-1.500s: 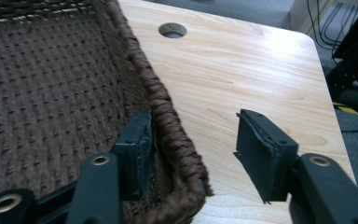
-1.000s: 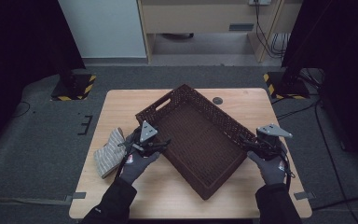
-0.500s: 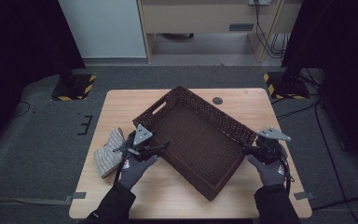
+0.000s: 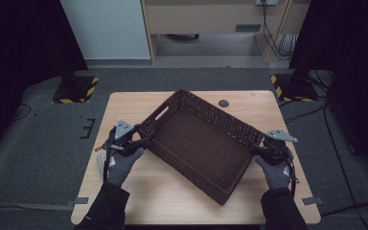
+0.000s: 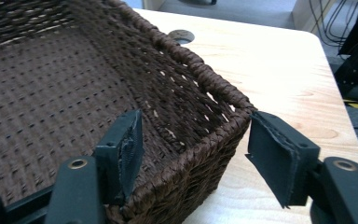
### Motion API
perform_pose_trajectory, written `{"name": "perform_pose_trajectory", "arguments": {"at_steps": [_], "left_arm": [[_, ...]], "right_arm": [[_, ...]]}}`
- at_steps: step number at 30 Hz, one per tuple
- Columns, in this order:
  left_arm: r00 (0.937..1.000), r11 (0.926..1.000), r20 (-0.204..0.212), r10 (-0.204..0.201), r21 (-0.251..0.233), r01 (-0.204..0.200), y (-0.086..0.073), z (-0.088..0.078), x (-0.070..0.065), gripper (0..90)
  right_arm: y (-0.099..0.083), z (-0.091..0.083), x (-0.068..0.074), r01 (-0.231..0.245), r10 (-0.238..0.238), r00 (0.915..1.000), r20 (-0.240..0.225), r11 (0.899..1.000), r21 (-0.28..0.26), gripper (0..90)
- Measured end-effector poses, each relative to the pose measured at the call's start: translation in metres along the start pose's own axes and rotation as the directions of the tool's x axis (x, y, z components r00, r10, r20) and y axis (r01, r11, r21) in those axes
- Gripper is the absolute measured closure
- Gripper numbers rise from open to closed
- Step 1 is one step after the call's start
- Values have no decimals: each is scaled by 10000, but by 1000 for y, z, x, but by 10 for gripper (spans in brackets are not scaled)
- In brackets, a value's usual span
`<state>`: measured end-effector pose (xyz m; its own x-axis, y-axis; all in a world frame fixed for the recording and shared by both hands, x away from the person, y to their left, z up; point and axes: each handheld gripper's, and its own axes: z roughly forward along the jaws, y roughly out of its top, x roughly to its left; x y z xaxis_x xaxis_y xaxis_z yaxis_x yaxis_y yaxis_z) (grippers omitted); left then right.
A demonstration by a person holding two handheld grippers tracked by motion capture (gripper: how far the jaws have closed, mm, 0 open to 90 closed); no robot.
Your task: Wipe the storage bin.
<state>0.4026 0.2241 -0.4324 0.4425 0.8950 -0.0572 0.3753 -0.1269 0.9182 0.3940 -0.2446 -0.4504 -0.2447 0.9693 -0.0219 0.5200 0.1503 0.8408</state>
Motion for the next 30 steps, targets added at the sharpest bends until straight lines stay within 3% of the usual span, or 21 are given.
{"name": "perform_pose_trajectory", "arguments": {"at_steps": [8,13,16,21,30], "left_arm": [[9986,9989,-441,-276,367,292,-8,8,19,305],[9994,9978,-19,-336,567,337,-11,15,20,325],[9995,9979,-55,-305,579,308,-11,14,19,342],[9991,9967,127,-395,712,385,-11,8,18,355],[9987,9948,294,-426,937,396,-12,13,25,532]], "right_arm": [[4,-8,2,141,-149,9993,-334,9996,-241,347],[3,-14,13,217,-218,9988,-437,9998,-14,336],[1,-14,16,303,-298,9991,-306,9994,141,353],[0,-11,11,352,-347,9992,-191,9991,222,407],[3,2,1,281,-280,9993,-240,9996,36,413]]}}
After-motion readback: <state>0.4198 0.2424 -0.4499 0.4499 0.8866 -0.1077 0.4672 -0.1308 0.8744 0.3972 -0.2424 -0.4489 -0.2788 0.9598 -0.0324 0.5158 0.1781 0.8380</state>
